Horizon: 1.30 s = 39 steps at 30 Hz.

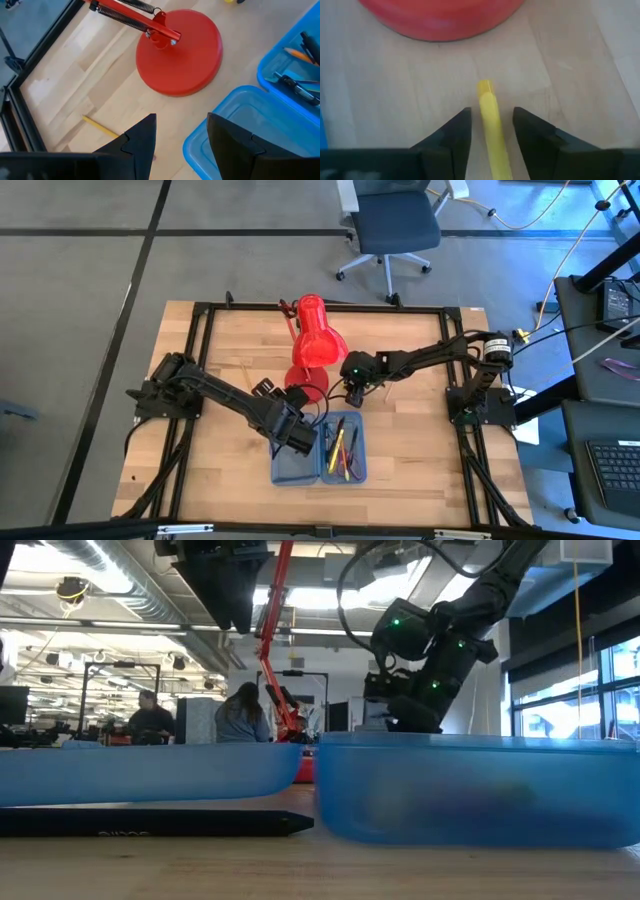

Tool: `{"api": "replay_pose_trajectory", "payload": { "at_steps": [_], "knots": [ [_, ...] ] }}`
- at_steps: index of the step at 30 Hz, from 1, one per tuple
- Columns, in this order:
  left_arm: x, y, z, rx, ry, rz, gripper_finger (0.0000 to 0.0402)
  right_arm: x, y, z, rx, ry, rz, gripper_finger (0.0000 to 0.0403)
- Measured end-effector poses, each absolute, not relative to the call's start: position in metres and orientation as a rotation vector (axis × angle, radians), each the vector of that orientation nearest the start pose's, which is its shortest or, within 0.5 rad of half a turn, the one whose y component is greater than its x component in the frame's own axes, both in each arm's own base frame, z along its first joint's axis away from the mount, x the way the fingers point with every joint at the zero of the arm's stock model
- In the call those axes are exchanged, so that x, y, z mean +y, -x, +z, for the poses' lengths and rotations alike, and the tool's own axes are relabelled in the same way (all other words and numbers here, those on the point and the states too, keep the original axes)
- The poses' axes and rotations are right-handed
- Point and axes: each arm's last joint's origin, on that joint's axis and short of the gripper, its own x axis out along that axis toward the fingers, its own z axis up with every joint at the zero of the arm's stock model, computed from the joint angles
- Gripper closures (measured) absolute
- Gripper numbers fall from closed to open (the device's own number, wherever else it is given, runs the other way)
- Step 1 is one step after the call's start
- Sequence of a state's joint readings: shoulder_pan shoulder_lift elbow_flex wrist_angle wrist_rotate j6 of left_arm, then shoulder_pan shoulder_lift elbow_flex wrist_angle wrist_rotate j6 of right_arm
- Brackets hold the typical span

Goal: Pick & place school supplies into a supply box
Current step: Put the yellow pen into the blue supply box

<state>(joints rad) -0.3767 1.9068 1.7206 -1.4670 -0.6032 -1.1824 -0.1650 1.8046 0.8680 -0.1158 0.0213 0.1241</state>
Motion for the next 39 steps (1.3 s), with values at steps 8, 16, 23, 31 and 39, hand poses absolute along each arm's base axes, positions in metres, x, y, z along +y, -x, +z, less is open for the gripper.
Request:
{"api": "replay_pose_trajectory", "payload": {
  "at_steps": [8,16,23,31,39],
  "knots": [
    [-0.115,-0.332,0.275,1.079,0.185,0.927,0.0235,-0.053,-0.318,0.113,1.053,-0.117,-0.186,0.0299],
    [-0.119,-0.331,0.275,1.082,0.167,0.915,0.0235,-0.053,-0.317,0.117,1.052,-0.015,-0.12,0.0356],
    [-0.129,-0.321,0.276,1.056,0.204,0.971,0.0233,-0.049,-0.308,0.147,1.019,0.035,-0.09,0.0353],
    [-0.146,-0.31,0.279,0.94,0.23,1.002,0.0233,-0.01,-0.295,0.213,0.767,0.151,0.105,0.0355],
    [-0.16,-0.312,0.279,0.816,0.205,0.945,0.0233,0.055,-0.288,0.239,0.469,0.218,0.7,0.0355]
  ]
}}
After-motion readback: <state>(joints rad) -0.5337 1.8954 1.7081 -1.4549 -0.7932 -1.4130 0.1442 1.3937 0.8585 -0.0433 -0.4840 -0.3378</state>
